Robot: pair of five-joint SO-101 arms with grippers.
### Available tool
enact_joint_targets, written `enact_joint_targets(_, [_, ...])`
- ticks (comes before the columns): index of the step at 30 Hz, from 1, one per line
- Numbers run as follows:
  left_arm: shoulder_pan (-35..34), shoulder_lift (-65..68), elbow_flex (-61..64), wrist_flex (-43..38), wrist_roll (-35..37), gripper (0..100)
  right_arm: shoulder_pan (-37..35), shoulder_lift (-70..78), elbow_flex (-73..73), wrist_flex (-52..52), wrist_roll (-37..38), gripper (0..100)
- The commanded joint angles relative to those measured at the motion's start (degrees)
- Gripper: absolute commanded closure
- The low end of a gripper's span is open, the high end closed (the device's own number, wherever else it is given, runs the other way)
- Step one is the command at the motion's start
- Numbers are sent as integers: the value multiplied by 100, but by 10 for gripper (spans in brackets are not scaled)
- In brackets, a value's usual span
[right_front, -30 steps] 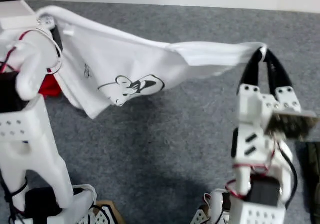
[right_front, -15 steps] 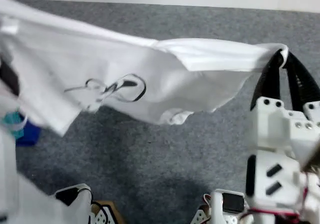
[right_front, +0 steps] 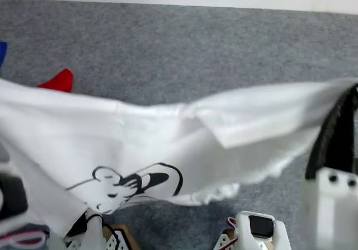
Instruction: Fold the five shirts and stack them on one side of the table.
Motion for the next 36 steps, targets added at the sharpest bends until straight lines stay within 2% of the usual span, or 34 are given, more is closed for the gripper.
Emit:
enact_joint_targets(1, [-75, -119, 48, -53, -9, 994, 75, 418, -804, 233, 44, 991])
enact_joint_targets(5, [-66, -92, 488, -202, 97, 994, 84, 637, -743, 365, 35, 991])
enact_joint_targets(8, [-101, -92, 1464, -967, 703, 994, 84, 971, -356, 374, 26, 991])
enact_joint_targets(12, [-101, -92, 3327, -2602, 1240, 994, 101, 1525, 224, -48, 9, 991])
enact_joint_targets(17, [-75, -31, 5815, -5284, 1398, 994, 66, 2431, 1147, -1464, 9, 991])
enact_joint_targets(21, [-75, 532, 7029, -6945, 1371, 994, -242, 3196, 1974, -2703, 9, 991])
enact_joint_targets(24, [-101, 1358, 7213, -7648, 1371, 994, -400, 3732, 2642, -3802, 0, 991])
enact_joint_targets(29, [-110, 3152, 6659, -8308, 1363, 994, -716, 4664, 3618, -5552, 44, 991])
enact_joint_targets(34, [-110, 4822, 5631, -8369, 1363, 988, -804, 5596, 3820, -6404, 53, 977])
enact_joint_targets(36, [-110, 5358, 5235, -8360, 1231, 930, -831, 5877, 3820, -6457, 44, 897])
